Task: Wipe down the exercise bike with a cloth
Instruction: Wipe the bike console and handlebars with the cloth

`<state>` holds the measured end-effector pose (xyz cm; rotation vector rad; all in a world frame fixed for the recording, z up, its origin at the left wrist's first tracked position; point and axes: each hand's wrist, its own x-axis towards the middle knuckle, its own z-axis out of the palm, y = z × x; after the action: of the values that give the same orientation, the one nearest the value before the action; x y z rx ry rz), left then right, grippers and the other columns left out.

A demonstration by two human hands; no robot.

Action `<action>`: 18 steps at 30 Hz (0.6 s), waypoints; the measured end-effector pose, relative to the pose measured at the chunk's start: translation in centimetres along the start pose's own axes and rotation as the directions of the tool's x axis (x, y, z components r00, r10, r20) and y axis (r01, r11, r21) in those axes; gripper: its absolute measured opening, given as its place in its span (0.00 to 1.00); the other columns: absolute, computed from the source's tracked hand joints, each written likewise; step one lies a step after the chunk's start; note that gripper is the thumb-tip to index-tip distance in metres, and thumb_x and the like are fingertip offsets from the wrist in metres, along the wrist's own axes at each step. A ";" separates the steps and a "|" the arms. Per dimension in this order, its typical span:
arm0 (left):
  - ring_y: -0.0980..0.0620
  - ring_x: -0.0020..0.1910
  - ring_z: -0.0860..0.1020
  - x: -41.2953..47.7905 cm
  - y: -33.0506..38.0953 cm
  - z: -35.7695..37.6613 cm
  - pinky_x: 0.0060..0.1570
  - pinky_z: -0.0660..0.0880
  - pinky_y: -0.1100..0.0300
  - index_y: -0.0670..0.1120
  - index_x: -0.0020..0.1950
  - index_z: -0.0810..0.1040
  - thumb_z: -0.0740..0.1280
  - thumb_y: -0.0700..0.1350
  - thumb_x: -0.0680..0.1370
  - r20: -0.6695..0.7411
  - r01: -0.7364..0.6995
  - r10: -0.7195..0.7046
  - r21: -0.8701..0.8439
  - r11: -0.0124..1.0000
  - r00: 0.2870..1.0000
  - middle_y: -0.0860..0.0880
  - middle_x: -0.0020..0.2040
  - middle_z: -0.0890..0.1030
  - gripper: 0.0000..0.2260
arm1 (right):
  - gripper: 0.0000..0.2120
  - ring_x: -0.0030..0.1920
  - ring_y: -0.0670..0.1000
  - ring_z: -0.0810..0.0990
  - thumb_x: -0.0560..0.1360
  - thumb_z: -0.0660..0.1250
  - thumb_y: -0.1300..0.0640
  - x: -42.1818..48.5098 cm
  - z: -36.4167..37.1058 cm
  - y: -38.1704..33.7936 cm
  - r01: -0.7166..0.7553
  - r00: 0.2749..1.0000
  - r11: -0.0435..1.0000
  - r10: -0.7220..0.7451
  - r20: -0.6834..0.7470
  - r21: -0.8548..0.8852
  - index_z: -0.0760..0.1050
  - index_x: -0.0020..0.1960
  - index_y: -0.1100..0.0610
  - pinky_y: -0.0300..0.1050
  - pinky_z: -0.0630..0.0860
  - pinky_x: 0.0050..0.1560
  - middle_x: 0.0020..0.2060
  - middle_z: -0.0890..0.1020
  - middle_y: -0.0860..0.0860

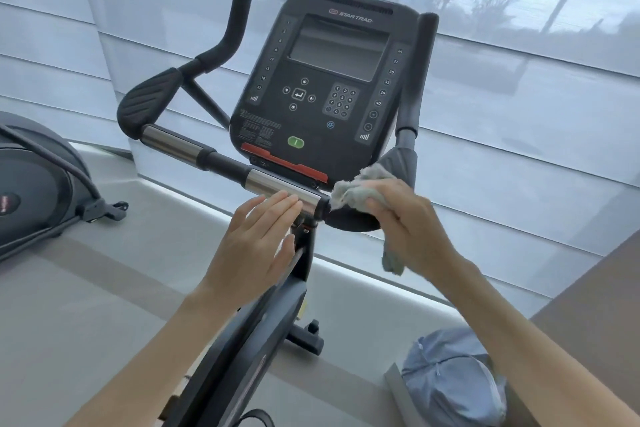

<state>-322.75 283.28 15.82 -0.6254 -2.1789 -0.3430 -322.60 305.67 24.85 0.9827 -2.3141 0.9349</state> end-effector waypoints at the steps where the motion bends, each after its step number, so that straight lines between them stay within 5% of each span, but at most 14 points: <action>1: 0.47 0.67 0.72 0.0 -0.6 -0.1 0.69 0.65 0.49 0.39 0.64 0.77 0.60 0.43 0.78 -0.004 0.001 -0.001 -0.001 1.000 1.000 0.43 0.64 0.78 0.17 | 0.11 0.58 0.47 0.75 0.80 0.58 0.56 1.0 -0.9 0.4 -0.080 0.993 0.997 0.078 -0.094 -0.020 0.79 0.51 0.54 0.33 0.67 0.59 0.45 0.81 0.41; 4: 0.47 0.67 0.71 0.0 -2.1 -0.2 0.69 0.64 0.49 0.38 0.64 0.76 0.60 0.43 0.78 -0.004 0.001 -0.001 -0.017 1.000 1.000 0.43 0.63 0.78 0.17 | 0.12 0.51 0.45 0.74 0.78 0.58 0.56 4.0 -2.7 2.5 -0.262 0.950 0.951 0.225 -0.216 -0.163 0.78 0.52 0.58 0.27 0.65 0.54 0.44 0.79 0.44; 8: 0.47 0.67 0.71 -0.2 -3.6 0.0 0.70 0.64 0.50 0.38 0.64 0.76 0.59 0.43 0.78 0.007 -0.012 0.012 -0.038 0.999 1.000 0.43 0.64 0.78 0.17 | 0.10 0.52 0.55 0.75 0.80 0.60 0.60 5.8 -1.0 4.3 -0.277 0.950 0.888 0.310 0.034 -0.367 0.79 0.52 0.62 0.50 0.67 0.60 0.48 0.82 0.56; 10: 0.47 0.66 0.72 -0.4 -4.5 0.1 0.69 0.64 0.50 0.38 0.64 0.76 0.59 0.43 0.78 0.009 -0.010 0.010 -0.048 0.999 1.000 0.42 0.64 0.78 0.18 | 0.10 0.53 0.57 0.77 0.79 0.60 0.60 5.2 0.8 3.8 -0.215 0.962 0.863 0.267 0.052 -0.458 0.79 0.51 0.62 0.52 0.67 0.60 0.48 0.83 0.56; 15: 0.45 0.67 0.72 -0.5 -7.0 0.3 0.69 0.64 0.49 0.37 0.66 0.74 0.58 0.43 0.79 0.000 0.009 -0.009 -0.060 0.998 1.000 0.41 0.65 0.76 0.19 | 0.13 0.52 0.50 0.78 0.80 0.57 0.59 2.9 4.6 0.0 -0.064 0.991 0.919 0.105 0.084 -0.388 0.80 0.51 0.59 0.40 0.67 0.62 0.49 0.83 0.49; 18: 0.46 0.67 0.70 -0.6 -8.8 0.3 0.69 0.64 0.47 0.37 0.68 0.72 0.57 0.44 0.79 -0.015 0.040 -0.041 -0.041 0.998 0.999 0.41 0.66 0.75 0.20 | 0.10 0.42 0.44 0.76 0.80 0.57 0.57 3.1 4.1 -1.2 -0.250 0.967 0.952 0.255 0.003 -0.175 0.77 0.48 0.53 0.31 0.68 0.47 0.41 0.79 0.38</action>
<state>-327.41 275.90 14.90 -0.5999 -2.1764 -0.4136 -324.29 300.65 24.52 0.6409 -2.5356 0.8009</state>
